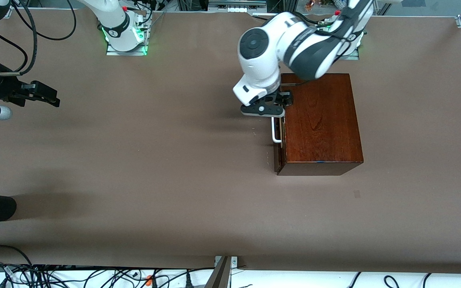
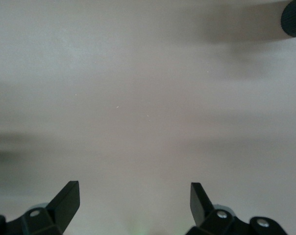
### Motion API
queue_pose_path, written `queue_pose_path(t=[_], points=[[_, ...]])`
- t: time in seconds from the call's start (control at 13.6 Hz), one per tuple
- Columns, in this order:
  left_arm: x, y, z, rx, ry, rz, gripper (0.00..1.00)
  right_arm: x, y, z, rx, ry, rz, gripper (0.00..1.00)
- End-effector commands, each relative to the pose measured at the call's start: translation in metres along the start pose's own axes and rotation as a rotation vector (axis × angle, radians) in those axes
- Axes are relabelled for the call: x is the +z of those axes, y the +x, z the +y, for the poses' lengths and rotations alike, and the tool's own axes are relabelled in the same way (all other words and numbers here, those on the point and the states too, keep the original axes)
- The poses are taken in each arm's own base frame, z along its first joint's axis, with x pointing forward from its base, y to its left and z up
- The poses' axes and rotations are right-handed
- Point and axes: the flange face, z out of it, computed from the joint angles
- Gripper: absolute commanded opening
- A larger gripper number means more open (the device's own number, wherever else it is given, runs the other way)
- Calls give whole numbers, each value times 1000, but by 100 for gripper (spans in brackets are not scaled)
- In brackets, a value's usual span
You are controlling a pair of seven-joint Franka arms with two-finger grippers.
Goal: Open drawer, take yellow block, close drawer
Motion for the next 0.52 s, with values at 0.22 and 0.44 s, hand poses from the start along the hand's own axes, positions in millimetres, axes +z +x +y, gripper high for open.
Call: queue_pose_path(t=[0.22, 0.44], points=[[34, 21, 10, -51, 61, 43, 100, -4, -1, 1, 1, -11, 8, 100], [48, 25, 17, -50, 45, 49, 100, -4, -1, 1, 2, -10, 8, 100]])
